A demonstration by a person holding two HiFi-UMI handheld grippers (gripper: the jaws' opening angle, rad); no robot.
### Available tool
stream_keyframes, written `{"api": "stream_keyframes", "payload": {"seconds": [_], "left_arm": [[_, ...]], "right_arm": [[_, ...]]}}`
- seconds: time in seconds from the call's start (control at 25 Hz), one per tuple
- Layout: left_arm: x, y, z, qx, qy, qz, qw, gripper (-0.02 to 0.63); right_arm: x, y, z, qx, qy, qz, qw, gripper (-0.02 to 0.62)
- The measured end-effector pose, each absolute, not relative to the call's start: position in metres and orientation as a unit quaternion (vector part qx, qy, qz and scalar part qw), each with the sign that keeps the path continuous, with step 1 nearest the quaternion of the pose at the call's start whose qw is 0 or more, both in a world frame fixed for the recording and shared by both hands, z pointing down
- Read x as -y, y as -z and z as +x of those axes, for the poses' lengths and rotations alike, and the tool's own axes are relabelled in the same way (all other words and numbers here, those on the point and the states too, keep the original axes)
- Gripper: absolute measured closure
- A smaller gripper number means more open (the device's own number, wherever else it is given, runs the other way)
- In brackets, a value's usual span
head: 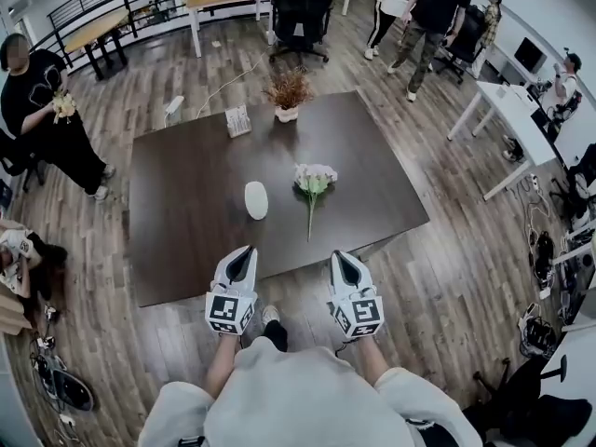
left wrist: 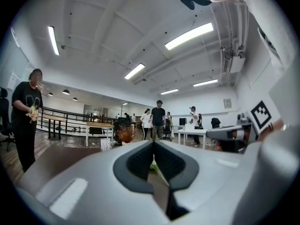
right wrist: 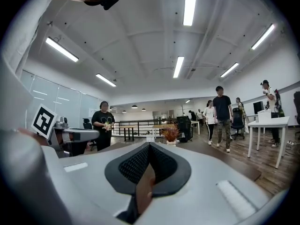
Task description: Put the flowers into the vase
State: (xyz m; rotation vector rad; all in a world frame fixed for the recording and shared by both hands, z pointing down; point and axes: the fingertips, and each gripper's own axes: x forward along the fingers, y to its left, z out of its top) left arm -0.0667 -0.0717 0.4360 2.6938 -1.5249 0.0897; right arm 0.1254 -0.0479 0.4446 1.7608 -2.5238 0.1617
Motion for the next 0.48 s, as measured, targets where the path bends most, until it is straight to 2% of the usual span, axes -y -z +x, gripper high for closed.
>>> {"api": "stream_keyframes", "payload": {"seconds": [0.24, 0.48], "left_arm": [[0.158, -0.422, -0.093, 0.5, -0.018, 0.866, 0.008, 0.597], [0.197, -0.447, -0.111, 0.504, -0.034, 0.862, 0.027, 0.597]], "right_arm": [[0.137, -0.43, 0.102, 0.82, -0.04, 0.57, 0.027, 0.598], [0.179, -0.449, 0.09, 0.819, -0.056, 0.569, 0.037, 0.598]]}}
